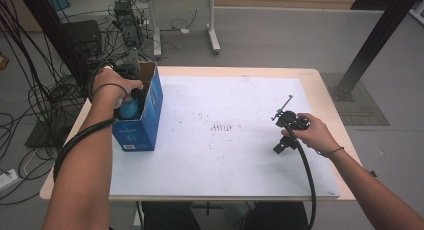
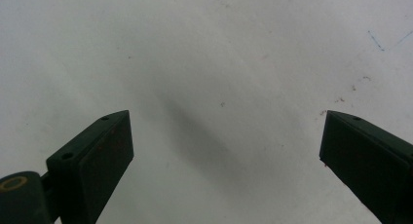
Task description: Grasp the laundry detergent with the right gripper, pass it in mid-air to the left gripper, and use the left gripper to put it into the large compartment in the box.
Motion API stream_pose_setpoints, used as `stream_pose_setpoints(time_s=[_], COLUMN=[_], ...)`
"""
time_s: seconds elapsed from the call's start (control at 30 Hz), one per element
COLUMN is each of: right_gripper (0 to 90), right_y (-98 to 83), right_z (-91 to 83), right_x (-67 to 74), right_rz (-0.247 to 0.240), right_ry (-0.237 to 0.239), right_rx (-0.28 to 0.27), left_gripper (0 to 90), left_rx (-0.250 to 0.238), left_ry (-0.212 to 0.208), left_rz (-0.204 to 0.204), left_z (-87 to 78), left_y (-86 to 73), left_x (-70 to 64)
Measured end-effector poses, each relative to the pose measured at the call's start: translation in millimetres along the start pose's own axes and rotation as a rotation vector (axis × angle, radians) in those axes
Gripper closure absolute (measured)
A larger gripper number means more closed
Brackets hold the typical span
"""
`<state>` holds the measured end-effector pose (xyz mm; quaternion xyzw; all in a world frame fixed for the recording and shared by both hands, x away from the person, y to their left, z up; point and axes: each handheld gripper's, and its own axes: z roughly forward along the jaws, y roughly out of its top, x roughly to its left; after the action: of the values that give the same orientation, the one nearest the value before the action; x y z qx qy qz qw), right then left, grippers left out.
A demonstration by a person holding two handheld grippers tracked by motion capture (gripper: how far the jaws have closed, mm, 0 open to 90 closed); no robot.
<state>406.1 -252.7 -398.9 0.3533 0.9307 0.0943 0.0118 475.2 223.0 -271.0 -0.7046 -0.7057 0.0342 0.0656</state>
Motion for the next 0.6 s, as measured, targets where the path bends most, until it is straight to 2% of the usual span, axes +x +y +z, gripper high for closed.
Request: stream_pose_setpoints(time_s=[0.6], right_gripper=[5.3], right_y=[1.5], right_z=[1.1], right_x=[-0.7], right_rz=[-0.014], right_ry=[0.001], right_rx=[0.006], left_gripper=[37.4], left_rx=[0.003], left_ry=[0.003], left_rz=[0.001], left_z=[0.0], left_y=[0.1], left_x=[-1.0])
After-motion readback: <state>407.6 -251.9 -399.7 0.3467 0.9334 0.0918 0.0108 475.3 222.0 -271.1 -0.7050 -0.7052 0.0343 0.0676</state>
